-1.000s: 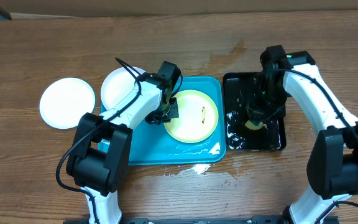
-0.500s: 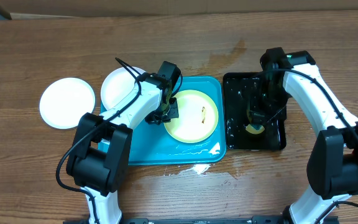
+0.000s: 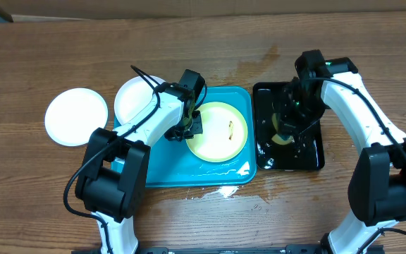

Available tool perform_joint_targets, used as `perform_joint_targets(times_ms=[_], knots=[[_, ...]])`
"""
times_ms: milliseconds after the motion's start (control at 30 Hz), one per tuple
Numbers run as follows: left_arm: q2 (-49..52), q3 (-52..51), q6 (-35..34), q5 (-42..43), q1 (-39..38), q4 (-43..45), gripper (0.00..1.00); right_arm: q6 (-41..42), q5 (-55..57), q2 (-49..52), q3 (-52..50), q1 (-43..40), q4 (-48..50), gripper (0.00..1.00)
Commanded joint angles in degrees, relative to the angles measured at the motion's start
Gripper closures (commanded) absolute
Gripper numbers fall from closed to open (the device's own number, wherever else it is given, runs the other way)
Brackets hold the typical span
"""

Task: Clean dirty plates on tray and stack at the side
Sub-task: 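Grasp the sponge with the right gripper and rub it in the black tray, then carry the sponge with the right gripper onto the held yellow plate, then scrub the yellow plate's sauce stain with the sponge in the right gripper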

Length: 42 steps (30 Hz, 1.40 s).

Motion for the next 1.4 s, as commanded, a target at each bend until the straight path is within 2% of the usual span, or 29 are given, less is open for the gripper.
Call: perform_joint_targets(times_ms=[0,100,233,567,733,933,967,1067,1100,1133,1200,1367], knots=[[0.55,-0.72,0.94,-0.81,0.09,0.33,0.96,-8.61,-8.09,-1.49,1.51,0.94,0.39,0.96],[0.55,-0.72,0.94,-0.81,0.09,1.05,0.96,-13.09,-13.51,-1.49,1.51,2.51,2.56,0.96],[0.55,-0.72,0.96,-0.81,0.09,1.46,0.96,-16.04,-12.74,-1.49,1.51,6.69,5.75,0.96],[0.55,-0.72,2.89,-0.76,0.09,1.81,0.96,-15.85,7.96,-1.49,0.5,21.59,13.25,0.96],[0.55,-0.72,2.89,-0.76,0.09,1.81,0.96,-15.67,12.39,-1.46,-3.1,25.0,18.27,0.96],[0.55,-0.72,2.89,-0.76,0.09,1.79,0.96,-15.52,12.76,-1.4,-6.95,25.05,24.7,0.95],[0.55,-0.72,2.89,-0.76,0.09,1.79,0.96,-15.54,12.76,-1.36,-7.13,25.05,25.09,0.93],[0.55,-0.72,2.86,-0.76,0.09,1.79,0.96,-15.54,12.76,-1.33,-7.74,25.0,26.84,0.72],[0.55,-0.72,2.86,-0.76,0.09,1.81,0.96,-15.56,12.76,-1.33,-7.74,25.0,27.17,0.52],[0.55,-0.72,2.86,-0.76,0.09,1.81,0.96,-15.61,12.83,-1.33,-7.74,25.0,27.39,0.43],[0.55,-0.72,2.86,-0.76,0.09,1.79,0.96,-15.76,13.6,-1.33,-7.74,25.0,27.69,0.38],[0.55,-0.72,2.86,-0.76,0.09,1.62,0.96,-15.74,15.74,-1.33,-7.74,25.0,27.45,0.37]])
